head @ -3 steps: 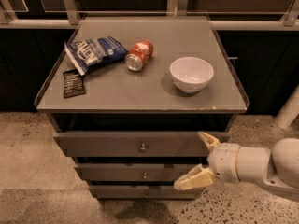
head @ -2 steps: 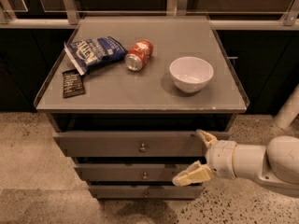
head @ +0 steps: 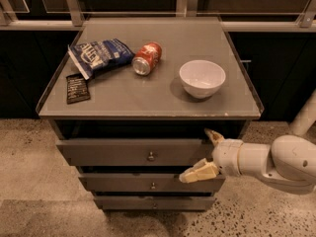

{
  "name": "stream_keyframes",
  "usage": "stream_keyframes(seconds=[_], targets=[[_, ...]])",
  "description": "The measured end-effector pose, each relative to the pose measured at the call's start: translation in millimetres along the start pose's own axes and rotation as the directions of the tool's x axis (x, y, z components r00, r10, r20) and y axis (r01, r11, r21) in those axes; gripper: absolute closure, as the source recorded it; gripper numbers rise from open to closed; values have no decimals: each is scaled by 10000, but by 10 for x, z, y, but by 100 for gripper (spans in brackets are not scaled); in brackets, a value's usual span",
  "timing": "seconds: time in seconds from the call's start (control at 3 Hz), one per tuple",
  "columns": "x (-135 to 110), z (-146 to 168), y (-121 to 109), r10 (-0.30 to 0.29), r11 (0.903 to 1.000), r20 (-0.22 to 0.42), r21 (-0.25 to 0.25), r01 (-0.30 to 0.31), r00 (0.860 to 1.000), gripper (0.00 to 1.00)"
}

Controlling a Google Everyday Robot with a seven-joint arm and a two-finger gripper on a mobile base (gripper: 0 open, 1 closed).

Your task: Open top drawer

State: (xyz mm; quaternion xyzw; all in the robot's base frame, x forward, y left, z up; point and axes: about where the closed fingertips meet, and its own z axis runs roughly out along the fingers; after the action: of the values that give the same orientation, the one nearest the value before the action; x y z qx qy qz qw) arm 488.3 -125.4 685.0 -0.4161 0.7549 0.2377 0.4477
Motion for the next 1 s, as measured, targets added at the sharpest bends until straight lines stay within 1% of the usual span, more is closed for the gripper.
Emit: stream_keyframes(seconds=[0.33,1.0], targets=[[-5,100,-152,-45,9999,142,105,43,9999,0],[47,321,-365,-55,10000,70,-52,55,10000,0]])
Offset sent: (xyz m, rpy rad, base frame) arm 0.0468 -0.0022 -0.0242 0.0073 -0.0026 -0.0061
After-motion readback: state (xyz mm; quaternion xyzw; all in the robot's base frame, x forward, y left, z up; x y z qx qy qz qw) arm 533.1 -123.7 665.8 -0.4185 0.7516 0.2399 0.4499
